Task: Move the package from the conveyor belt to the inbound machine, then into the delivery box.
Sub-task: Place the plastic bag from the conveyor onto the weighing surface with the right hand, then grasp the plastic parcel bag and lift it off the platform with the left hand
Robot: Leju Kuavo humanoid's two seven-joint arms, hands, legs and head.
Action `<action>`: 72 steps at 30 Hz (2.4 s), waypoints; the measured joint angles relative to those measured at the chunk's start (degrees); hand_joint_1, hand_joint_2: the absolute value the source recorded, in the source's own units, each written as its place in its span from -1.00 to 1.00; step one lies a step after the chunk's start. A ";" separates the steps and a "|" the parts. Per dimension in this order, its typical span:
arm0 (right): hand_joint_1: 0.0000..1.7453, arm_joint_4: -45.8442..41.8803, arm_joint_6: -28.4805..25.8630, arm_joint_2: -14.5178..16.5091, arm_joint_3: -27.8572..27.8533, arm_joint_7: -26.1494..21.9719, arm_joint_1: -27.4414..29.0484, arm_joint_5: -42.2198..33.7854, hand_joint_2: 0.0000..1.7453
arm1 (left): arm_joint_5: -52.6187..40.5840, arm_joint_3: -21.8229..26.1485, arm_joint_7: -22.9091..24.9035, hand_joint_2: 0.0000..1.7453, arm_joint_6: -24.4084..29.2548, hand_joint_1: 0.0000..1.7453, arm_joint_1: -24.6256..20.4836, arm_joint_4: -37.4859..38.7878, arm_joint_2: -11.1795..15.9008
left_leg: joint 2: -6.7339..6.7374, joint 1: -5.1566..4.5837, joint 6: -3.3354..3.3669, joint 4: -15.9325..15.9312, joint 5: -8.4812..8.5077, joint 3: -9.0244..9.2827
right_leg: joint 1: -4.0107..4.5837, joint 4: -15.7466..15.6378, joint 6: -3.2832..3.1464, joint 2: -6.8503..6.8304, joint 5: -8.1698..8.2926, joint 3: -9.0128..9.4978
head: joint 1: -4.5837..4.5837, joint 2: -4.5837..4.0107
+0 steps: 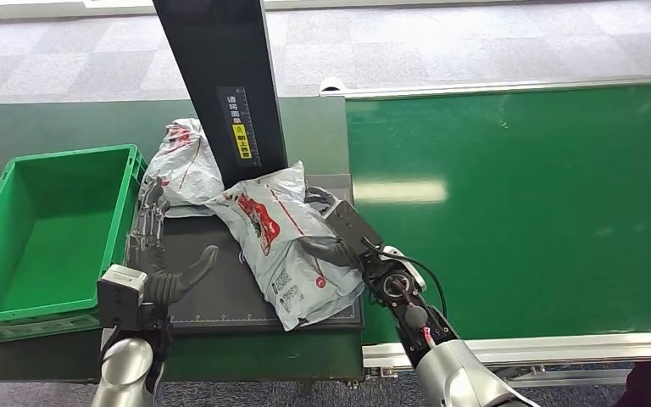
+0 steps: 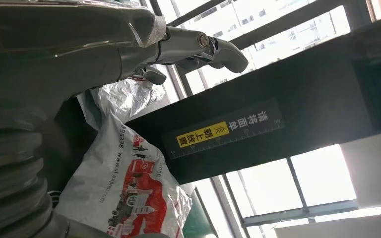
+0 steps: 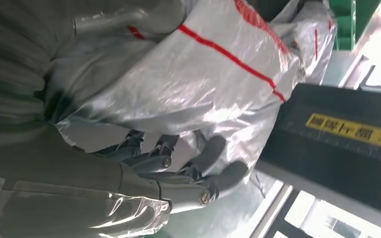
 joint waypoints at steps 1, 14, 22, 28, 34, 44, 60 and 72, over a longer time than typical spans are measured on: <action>-1.00 -1.04 -0.39 -0.69 -0.33 -0.20 0.61 -0.19 1.00 | -1.70 -0.37 0.14 1.00 0.39 -1.00 -0.30 0.40 0.25 | 0.00 0.00 0.00 0.00 0.00 0.00 | 0.00 0.00 0.00 0.00 0.00 0.00 | 0.00 0.00; -1.00 -17.64 -1.44 -6.83 -6.22 -0.43 9.42 -0.41 1.00 | -17.45 -8.03 3.27 1.00 6.07 -1.00 -6.86 7.48 3.02 | 0.02 0.00 0.00 0.00 -0.01 0.02 | 0.00 -0.01 -0.01 0.03 0.01 0.02 | -0.01 0.00; -1.00 -21.32 -1.79 -8.03 -7.28 -1.01 11.26 -0.80 1.00 | -22.01 -10.56 4.43 1.00 6.86 -1.00 -8.48 9.75 3.77 | 0.00 0.00 0.01 0.00 0.00 0.02 | 0.00 -0.01 -0.01 0.01 0.01 0.01 | -0.01 0.00; -1.00 -27.83 -2.17 -8.82 -8.29 -2.20 14.49 -2.96 1.00 | -36.08 -16.47 8.72 1.00 7.96 -1.00 -12.75 14.63 5.08 | -0.01 -0.01 0.01 0.01 0.00 0.03 | -0.01 -0.01 0.00 0.00 0.01 0.02 | -0.01 0.00; -1.00 -36.65 -1.85 -8.97 -8.37 -2.43 17.93 -6.37 1.00 | -45.68 -22.92 12.51 1.00 10.18 -1.00 -21.68 29.08 6.07 | 0.03 0.00 0.00 0.01 0.00 0.03 | 0.00 0.00 -0.05 0.02 0.05 0.03 | -0.02 0.00; -1.00 -40.52 -2.25 -8.85 -6.95 -3.79 20.31 -7.42 1.00 | -50.96 -29.01 11.90 1.00 9.33 -0.10 -34.23 52.27 6.35 | 0.00 0.01 0.01 -0.02 -0.02 0.36 | 0.00 -0.01 -0.04 0.01 0.03 0.45 | 0.01 0.00; -1.00 -42.38 -4.21 -7.87 -6.70 -4.46 20.83 -5.55 1.00 | -51.94 -33.97 9.88 1.00 8.67 1.00 -39.60 59.53 6.08 | 0.00 0.01 0.00 -0.05 0.19 0.82 | 0.01 -0.02 -0.11 -0.01 0.19 0.90 | -0.01 0.00; -1.00 -42.52 -4.32 -7.89 -6.75 -4.46 20.94 -5.44 1.00 | -49.58 -34.00 7.15 1.00 15.40 1.00 -38.76 59.05 6.79 | 0.01 0.01 0.00 -0.05 0.17 0.63 | 0.01 -0.02 -0.11 0.00 0.18 0.67 | -0.01 0.00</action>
